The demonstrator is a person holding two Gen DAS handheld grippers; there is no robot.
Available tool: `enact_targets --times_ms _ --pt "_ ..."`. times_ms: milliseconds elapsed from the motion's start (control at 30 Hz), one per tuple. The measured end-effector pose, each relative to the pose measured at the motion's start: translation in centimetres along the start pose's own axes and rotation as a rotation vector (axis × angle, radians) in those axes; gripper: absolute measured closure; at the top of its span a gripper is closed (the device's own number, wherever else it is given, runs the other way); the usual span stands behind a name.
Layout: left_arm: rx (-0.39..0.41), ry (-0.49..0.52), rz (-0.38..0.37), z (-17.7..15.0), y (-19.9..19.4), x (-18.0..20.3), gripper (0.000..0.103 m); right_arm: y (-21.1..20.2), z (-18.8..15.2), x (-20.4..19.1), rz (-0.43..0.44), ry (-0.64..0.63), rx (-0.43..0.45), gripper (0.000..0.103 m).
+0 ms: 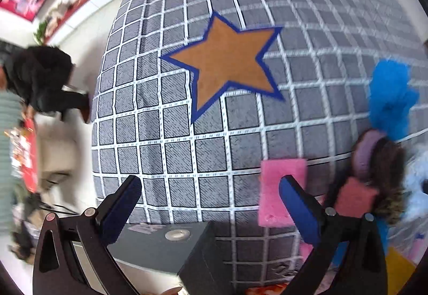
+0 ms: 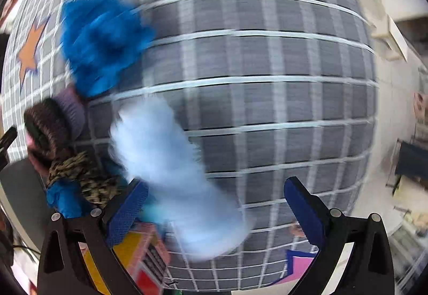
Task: Organize soft objects
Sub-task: 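Return both tools to the pile and reach for the pink sponge and fluffy plush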
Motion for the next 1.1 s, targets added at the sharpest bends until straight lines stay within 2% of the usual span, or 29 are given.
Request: enact_targets --times_ms 67,200,300,467,533,767,800,900,1033,1100 --pt "-0.012 -0.017 -0.036 -0.2 -0.4 -0.3 0.000 -1.0 -0.3 1.9 0.047 0.045 0.027 0.001" --pt "-0.078 -0.048 -0.063 -1.0 0.8 0.5 0.000 -1.4 -1.3 2.6 0.095 0.059 0.050 0.001" --pt "-0.100 -0.060 -0.082 -0.9 1.6 1.9 0.000 -1.2 -1.6 2.8 0.062 0.050 0.074 0.001" --pt "-0.128 -0.053 -0.086 -0.9 2.5 4.1 0.000 -0.7 -0.9 -0.4 -0.042 -0.056 0.135 0.001" --pt "-0.147 -0.065 -0.081 -1.1 3.1 4.3 0.000 0.1 -0.9 -1.2 -0.080 -0.106 0.131 0.001" --pt "-0.202 -0.115 -0.097 -1.6 5.6 4.5 0.000 4.4 -1.1 -2.8 -0.095 -0.123 0.058 0.001" --pt "-0.206 -0.117 -0.100 -1.6 6.0 4.2 0.000 5.1 -1.1 -2.8 -0.092 -0.123 0.041 0.001" --pt "-0.192 -0.147 -0.133 -1.9 5.9 4.7 0.000 5.7 -1.8 -2.5 -0.010 -0.069 0.035 0.000" --pt "-0.210 -0.197 -0.187 -2.1 7.0 4.0 0.000 6.2 -2.0 -3.5 -0.003 -0.071 0.052 0.000" --pt "-0.215 -0.210 -0.190 -2.2 7.6 3.4 0.000 5.5 -1.9 -2.7 -0.002 -0.069 0.055 0.000"
Point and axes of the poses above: each gripper's, at about its wrist camera, not at the fingertips, and y roughly the way its jaws point, x to its right, z to its top, the point moved 2 cm from there along y, roughly the way its jaws point, and after that the axes turned 8 degrees about x, right-handed, at the moved point
